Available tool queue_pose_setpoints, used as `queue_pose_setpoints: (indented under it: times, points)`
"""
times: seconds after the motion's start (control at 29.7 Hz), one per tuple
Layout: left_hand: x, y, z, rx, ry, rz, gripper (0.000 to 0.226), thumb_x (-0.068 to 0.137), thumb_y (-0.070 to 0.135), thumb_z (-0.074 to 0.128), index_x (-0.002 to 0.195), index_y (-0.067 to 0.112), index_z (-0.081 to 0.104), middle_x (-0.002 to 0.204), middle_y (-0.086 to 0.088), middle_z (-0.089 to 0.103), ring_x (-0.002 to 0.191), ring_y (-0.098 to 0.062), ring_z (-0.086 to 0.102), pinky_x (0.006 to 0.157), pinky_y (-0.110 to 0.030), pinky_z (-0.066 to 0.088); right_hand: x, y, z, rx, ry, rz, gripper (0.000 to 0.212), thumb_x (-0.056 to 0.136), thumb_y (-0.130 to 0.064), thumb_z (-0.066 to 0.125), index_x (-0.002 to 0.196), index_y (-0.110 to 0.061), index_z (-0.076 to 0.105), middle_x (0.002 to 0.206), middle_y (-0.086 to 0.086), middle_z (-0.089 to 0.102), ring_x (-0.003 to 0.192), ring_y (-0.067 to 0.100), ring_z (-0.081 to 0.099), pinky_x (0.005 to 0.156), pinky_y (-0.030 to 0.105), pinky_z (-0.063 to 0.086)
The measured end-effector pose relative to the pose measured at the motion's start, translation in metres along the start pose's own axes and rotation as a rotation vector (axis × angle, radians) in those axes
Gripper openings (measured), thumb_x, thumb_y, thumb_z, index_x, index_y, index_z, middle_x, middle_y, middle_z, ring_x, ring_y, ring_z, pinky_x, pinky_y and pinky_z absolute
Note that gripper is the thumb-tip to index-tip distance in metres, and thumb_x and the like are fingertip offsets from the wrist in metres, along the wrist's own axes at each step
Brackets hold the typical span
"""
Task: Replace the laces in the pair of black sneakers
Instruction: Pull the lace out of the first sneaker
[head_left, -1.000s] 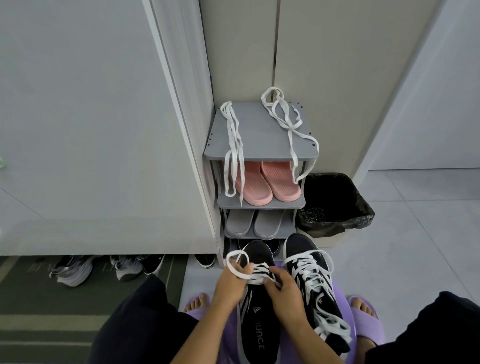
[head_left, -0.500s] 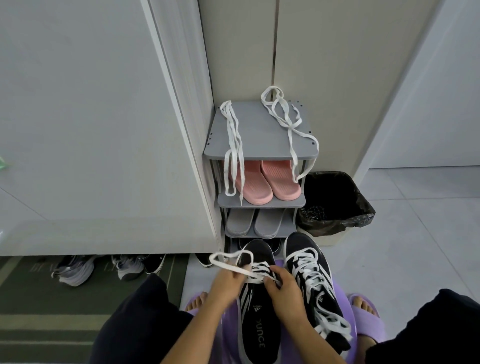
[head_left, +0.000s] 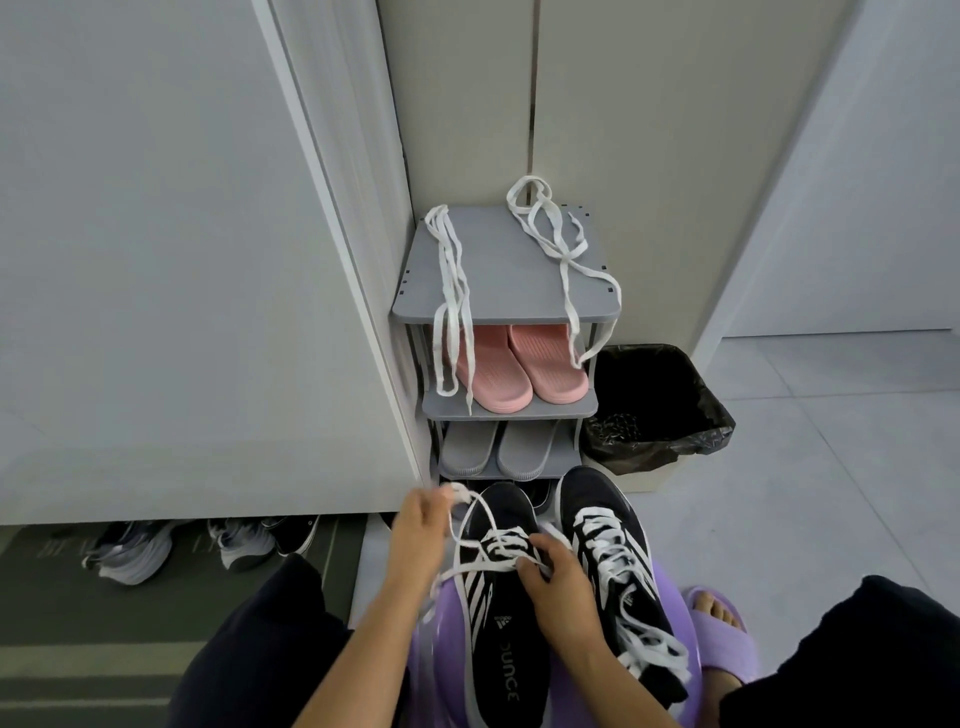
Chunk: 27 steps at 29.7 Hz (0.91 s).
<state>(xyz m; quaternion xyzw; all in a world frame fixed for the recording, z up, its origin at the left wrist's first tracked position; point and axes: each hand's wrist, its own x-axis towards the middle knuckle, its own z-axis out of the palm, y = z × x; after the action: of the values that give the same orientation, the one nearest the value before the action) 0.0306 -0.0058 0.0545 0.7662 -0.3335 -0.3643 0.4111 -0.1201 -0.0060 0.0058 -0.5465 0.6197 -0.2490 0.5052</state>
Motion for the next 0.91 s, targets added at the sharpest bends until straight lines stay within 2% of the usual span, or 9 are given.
queue_pose_setpoints:
  times: [0.1,0.17,0.24,0.37,0.54,0.64,0.78,0.84,0.91]
  points:
    - [-0.017,-0.024,0.017,0.109,-0.235,-0.100,0.039,0.085,0.050,0.058,0.094,0.012,0.055,0.088,-0.002,0.062,0.085,-0.017,0.059,0.078,-0.031,0.049,-0.001,-0.002,-0.001,-0.013,-0.004,-0.018,0.037,0.090,-0.018,0.058,0.126,-0.012,0.053,0.125,0.004,0.056,0.115,0.017,0.054,0.103,0.028,0.039]
    - [-0.016,-0.035,0.025,0.153,-0.238,-0.042,0.034,0.082,0.040,0.064,0.095,0.010,0.056,0.079,0.002,0.061,0.077,-0.015,0.057,0.082,-0.035,0.048,-0.001,-0.002,-0.003,-0.024,-0.011,-0.028,0.038,0.090,-0.017,0.058,0.127,-0.011,0.052,0.126,0.003,0.055,0.117,0.016,0.052,0.103,0.025,0.037]
    - [-0.014,-0.035,0.029,0.311,-0.233,0.021,0.017,0.090,0.027,0.057,0.095,0.011,0.054,0.075,0.003,0.056,0.077,-0.016,0.054,0.076,-0.028,0.042,-0.001,-0.002,-0.006,-0.013,-0.024,-0.027,0.040,0.090,-0.018,0.059,0.128,-0.012,0.051,0.129,0.003,0.054,0.118,0.016,0.052,0.104,0.026,0.037]
    - [-0.010,-0.036,0.035,0.487,-0.163,0.113,0.023,0.095,0.025,0.046,0.099,0.006,0.058,0.097,-0.008,0.063,0.094,-0.025,0.059,0.076,-0.030,0.041,-0.001,-0.002,-0.009,-0.012,-0.039,-0.025,0.041,0.090,-0.019,0.058,0.130,-0.014,0.049,0.129,0.000,0.052,0.117,0.014,0.052,0.102,0.021,0.037]
    - [-0.012,-0.004,0.021,0.137,0.070,0.100,0.020,0.095,0.013,0.046,0.076,0.013,0.049,0.070,-0.004,0.050,0.063,-0.018,0.045,0.055,-0.028,0.032,0.002,0.004,-0.008,0.036,-0.033,-0.011,0.038,0.089,-0.017,0.060,0.126,-0.016,0.052,0.124,-0.004,0.055,0.113,0.012,0.054,0.100,0.023,0.040]
    - [-0.001,0.015,0.002,-0.062,0.202,0.070,0.023,0.094,0.009,0.046,0.071,0.010,0.049,0.060,-0.003,0.044,0.057,-0.016,0.038,0.049,-0.020,0.029,0.002,0.006,-0.006,0.064,-0.034,-0.001,0.038,0.088,-0.019,0.061,0.125,-0.019,0.053,0.122,-0.001,0.057,0.110,0.009,0.055,0.100,0.025,0.042]
    - [0.000,0.003,0.011,-0.075,0.009,-0.083,0.025,0.093,0.030,0.051,0.079,0.010,0.053,0.069,-0.003,0.051,0.058,-0.013,0.042,0.055,-0.025,0.034,0.004,0.005,-0.004,0.068,-0.024,-0.016,0.038,0.087,-0.015,0.062,0.124,-0.018,0.054,0.121,-0.002,0.053,0.108,0.007,0.053,0.096,0.017,0.039]
    - [-0.004,-0.014,0.024,0.101,-0.108,-0.157,0.031,0.090,0.043,0.053,0.080,0.013,0.054,0.074,-0.001,0.057,0.067,-0.015,0.052,0.062,-0.028,0.040,0.005,0.006,-0.004,0.063,-0.022,-0.036,0.037,0.086,-0.012,0.063,0.121,-0.019,0.054,0.120,-0.002,0.053,0.106,0.005,0.052,0.092,0.013,0.037]
    - [-0.005,-0.028,0.034,0.314,-0.170,-0.110,0.032,0.090,0.043,0.054,0.072,0.017,0.049,0.074,0.002,0.054,0.074,-0.017,0.052,0.068,-0.029,0.039,0.005,0.009,-0.003,0.051,-0.018,-0.050,0.036,0.085,-0.010,0.063,0.119,-0.020,0.054,0.120,-0.002,0.055,0.109,0.006,0.051,0.092,0.012,0.036]
